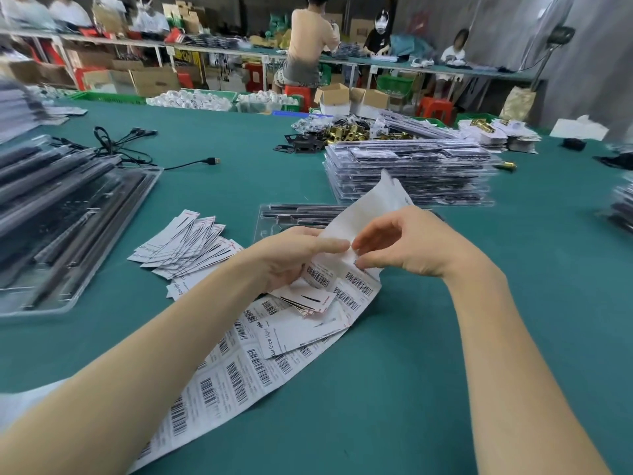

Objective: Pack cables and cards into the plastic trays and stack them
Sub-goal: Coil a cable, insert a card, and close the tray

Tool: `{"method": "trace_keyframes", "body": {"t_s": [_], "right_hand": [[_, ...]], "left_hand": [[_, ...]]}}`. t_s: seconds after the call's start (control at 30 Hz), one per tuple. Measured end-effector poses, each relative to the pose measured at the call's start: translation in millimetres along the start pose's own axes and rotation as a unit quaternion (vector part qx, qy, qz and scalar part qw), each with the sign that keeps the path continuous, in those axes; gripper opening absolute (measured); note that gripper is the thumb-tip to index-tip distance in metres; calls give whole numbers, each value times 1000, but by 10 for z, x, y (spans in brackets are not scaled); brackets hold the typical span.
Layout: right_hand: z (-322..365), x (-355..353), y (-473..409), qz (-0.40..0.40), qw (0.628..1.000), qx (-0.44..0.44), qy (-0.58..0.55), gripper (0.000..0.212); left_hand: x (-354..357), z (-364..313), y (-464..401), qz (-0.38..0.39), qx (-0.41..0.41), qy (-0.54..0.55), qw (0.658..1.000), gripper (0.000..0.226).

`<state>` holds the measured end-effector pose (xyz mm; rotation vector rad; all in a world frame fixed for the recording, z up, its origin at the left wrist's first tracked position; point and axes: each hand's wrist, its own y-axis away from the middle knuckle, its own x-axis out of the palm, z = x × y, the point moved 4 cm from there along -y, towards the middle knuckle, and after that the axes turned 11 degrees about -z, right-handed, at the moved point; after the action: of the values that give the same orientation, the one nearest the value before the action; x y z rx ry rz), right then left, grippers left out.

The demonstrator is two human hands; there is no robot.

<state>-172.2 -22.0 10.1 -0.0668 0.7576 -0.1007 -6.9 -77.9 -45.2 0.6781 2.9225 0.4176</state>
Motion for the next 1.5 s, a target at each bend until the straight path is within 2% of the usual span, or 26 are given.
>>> {"method": "trace_keyframes", "body": {"t_s": [0.17,0.4,0.83,1.07,1.13,1.2,1.27,1.3,1.37,1.43,1.47,1.5], "right_hand": [[17,-17,6,2,1000,-11,15,21],[69,5,-28,-21,999,-24,28,26],[110,-6,-6,-84,995,-39,41,13],[113,-39,14,-40,997,-53,37,10],[112,-130,26,-43,997,-63,3,9],[98,-237,34,-69,994,-58,-59,8],[89,-316,37,-100,987,-51,-115,9],[88,-350,25,-120,982,-48,-141,10],[75,-376,-14,-155,970,-29,-187,15],[45,-317,-56,-173,968,-4,-183,19],[17,-263,-72,-175,970,10,-171,20],[-16,-206,-88,-175,970,27,-168,21]], "left_hand": [[20,-12,24,-14,24,0,1000,15],[5,-36,32,-28,-9,14,999,25],[-23,-2,-6,-16,-54,39,998,30],[-27,-8,-1,-38,-20,29,999,24],[-26,2,-21,-71,29,-35,996,25],[-1,22,-26,-136,99,-152,974,25],[79,28,5,-196,196,-246,929,30],[140,29,31,-202,245,-274,908,30],[285,48,77,-155,342,-341,862,27],[415,89,127,-95,414,-437,793,30],[449,103,140,-81,434,-461,770,31],[466,95,153,-73,447,-462,762,31]]}}
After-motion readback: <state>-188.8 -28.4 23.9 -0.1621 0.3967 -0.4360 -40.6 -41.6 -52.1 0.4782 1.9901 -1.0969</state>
